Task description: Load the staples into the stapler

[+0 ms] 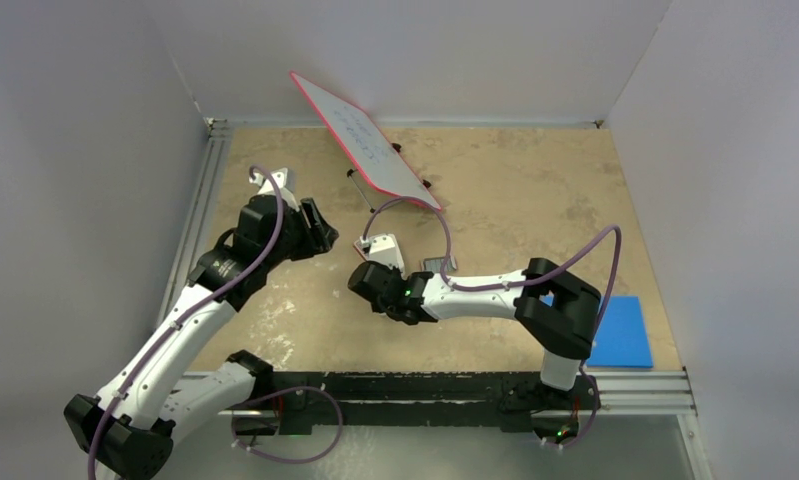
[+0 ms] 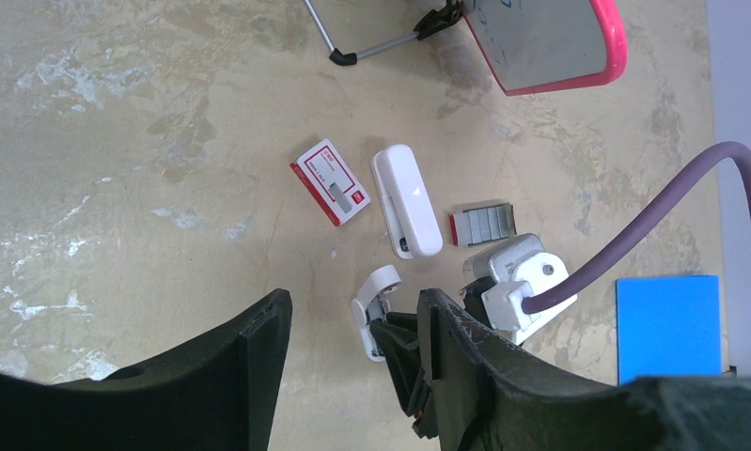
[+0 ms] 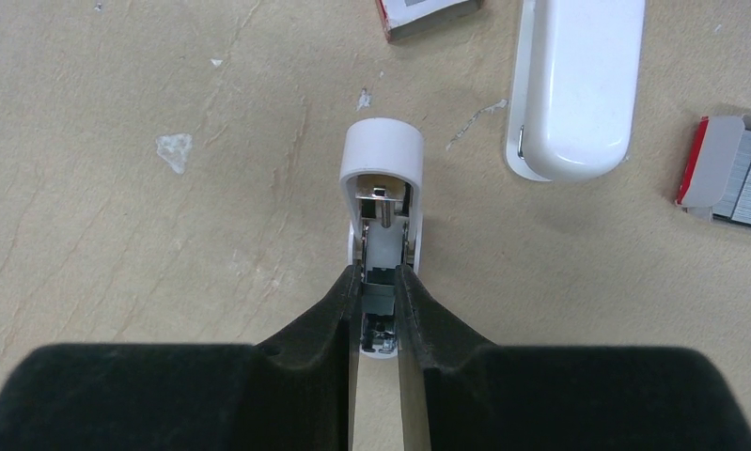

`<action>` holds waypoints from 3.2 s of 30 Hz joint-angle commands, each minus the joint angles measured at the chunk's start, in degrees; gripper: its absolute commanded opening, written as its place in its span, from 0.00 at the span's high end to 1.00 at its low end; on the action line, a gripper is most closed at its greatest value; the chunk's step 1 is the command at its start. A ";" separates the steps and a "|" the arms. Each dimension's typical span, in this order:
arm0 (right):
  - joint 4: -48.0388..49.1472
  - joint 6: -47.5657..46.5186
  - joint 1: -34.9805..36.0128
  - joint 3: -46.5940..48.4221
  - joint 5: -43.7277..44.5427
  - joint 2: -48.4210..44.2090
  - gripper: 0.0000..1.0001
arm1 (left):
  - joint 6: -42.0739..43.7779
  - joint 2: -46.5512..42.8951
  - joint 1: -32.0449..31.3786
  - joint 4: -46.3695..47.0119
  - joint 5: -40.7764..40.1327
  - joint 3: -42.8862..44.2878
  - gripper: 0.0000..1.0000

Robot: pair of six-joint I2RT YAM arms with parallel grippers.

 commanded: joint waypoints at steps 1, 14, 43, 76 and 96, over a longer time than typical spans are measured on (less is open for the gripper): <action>1.11 -0.63 0.33 0.07 1.13 0.59 0.80 | 1.14 -0.22 -0.07 2.34 0.32 -0.15 0.48; 0.57 -0.05 0.33 -0.59 1.88 -0.24 0.80 | 1.19 -0.13 -0.06 2.34 0.23 -0.38 0.48; 2.87 -1.62 0.41 -4.33 1.41 -3.75 0.80 | 1.25 0.21 -0.06 2.49 0.49 -0.50 0.48; 4.98 -4.23 1.01 -4.07 0.88 -1.96 0.81 | 1.17 0.56 -0.07 2.52 0.40 -1.12 0.48; 2.56 -0.61 1.09 -2.44 0.75 -5.22 0.68 | 1.15 0.57 -0.07 2.51 0.49 -1.22 0.48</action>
